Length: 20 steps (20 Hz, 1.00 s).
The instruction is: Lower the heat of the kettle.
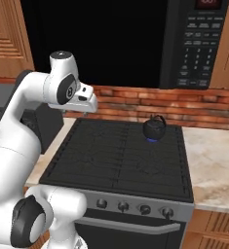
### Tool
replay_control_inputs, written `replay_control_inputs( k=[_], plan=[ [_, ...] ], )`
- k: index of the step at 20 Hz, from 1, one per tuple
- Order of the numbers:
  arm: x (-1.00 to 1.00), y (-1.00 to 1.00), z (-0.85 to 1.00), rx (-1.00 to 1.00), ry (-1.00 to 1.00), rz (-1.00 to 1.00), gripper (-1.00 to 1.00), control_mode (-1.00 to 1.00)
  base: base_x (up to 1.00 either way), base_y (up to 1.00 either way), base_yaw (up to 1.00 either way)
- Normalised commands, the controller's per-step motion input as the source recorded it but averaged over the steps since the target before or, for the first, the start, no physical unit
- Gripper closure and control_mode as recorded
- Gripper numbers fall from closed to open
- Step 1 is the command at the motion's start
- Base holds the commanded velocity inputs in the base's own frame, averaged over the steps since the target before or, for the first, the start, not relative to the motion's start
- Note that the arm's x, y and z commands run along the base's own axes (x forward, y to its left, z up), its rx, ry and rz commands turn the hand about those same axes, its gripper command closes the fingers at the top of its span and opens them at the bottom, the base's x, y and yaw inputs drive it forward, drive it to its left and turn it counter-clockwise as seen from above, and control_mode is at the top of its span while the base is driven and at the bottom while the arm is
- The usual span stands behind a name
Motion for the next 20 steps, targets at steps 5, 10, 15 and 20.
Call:
replay_control_inputs(
  k=[5,10,15,20],
  plan=[
    [0.01,0.02,-0.04,0.01,0.01,0.00,-1.00,-1.00,0.00,0.07,0.01],
    [0.00,-0.36,-0.13,0.16,0.00,-0.02,-1.00,-1.00,0.00,0.00,0.00],
    [-0.19,-0.97,-0.51,0.32,0.00,-0.10,-1.00,-1.00,0.00,0.00,0.00],
    [-0.44,-1.00,-0.72,0.37,0.00,-0.14,-1.00,-1.00,0.00,0.00,0.00]
  ],
)
